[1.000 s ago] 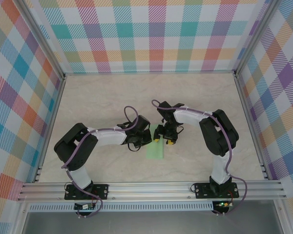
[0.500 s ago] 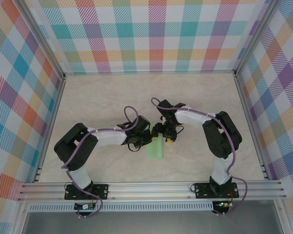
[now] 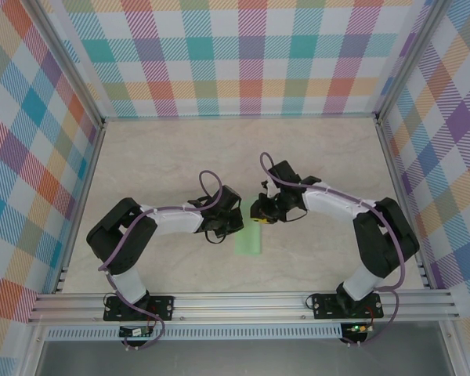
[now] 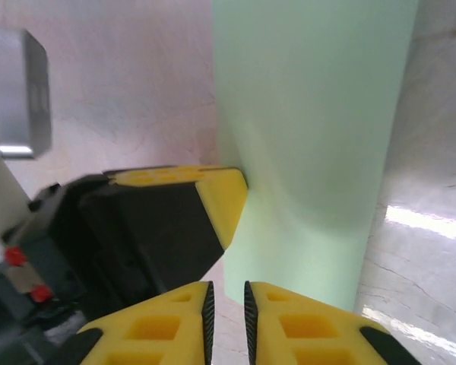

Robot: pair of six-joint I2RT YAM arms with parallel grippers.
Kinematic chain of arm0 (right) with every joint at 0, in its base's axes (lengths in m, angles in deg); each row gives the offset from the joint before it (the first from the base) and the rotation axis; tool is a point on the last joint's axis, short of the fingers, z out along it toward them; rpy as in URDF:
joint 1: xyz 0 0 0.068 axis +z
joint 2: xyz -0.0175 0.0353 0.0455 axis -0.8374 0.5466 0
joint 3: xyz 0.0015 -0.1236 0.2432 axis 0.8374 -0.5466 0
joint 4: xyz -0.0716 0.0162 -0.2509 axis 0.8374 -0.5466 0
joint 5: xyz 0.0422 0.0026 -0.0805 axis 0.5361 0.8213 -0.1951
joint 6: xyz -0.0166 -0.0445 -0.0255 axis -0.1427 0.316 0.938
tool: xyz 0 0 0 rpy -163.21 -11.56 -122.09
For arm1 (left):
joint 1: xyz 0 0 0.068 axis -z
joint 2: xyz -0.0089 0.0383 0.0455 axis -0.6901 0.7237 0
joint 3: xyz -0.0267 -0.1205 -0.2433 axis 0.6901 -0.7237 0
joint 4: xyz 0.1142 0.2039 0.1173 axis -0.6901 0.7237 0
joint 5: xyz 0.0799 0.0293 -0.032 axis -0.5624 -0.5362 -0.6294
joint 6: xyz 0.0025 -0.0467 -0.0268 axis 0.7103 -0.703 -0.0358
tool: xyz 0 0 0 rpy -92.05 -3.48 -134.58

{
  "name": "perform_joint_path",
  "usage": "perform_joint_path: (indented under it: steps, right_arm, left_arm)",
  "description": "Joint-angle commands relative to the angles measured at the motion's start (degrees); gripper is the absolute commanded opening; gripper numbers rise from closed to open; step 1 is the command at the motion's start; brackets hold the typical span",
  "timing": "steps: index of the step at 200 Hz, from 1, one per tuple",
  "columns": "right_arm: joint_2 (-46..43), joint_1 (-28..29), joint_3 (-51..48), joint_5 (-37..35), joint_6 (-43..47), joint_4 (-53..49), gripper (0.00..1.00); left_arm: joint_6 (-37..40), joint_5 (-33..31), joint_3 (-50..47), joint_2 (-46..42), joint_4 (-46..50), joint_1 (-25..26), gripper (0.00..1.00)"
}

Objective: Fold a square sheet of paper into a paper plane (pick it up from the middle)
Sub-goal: Hold the square sheet of paper at the center of the table, then fold the square sheet of paper in half at the center of the table.

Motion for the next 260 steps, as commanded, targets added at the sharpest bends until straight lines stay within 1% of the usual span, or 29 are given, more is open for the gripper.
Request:
perform_joint_path:
  steps: [1,9,51,139,202,228,260]
  right_arm:
    - [1.5,0.1,-1.2,4.6,-0.7,6.0,0.15]
    - [2.0,0.0,-1.4,4.7,-0.3,6.3,0.12]
    - [4.0,-0.8,-3.5,5.5,0.4,8.4,0.09]
    - [5.1,-3.2,-9.3,4.5,3.1,10.9,0.09]
    - [7.8,-3.4,-13.8,2.4,6.1,13.7,0.09]
    - [5.6,-3.4,-13.2,3.0,6.3,13.3,0.09]
    - [-0.2,-3.4,-12.4,7.2,5.0,14.8,0.09]
  left_arm:
    - [0.5,-1.2,-1.9,1.0,2.5,1.0,0.0]
    - [0.5,-1.1,-2.0,1.0,2.5,0.9,0.0]
    - [0.5,-1.0,-1.9,1.1,2.4,1.0,0.0]
    - [0.5,-0.8,-2.1,1.4,2.7,1.0,0.0]
    - [0.7,-0.7,-1.9,1.6,3.3,1.0,0.0]
    - [0.8,-0.8,-2.1,1.4,3.5,1.0,0.0]
    - [0.8,-1.1,-2.1,1.2,3.7,1.0,0.0]
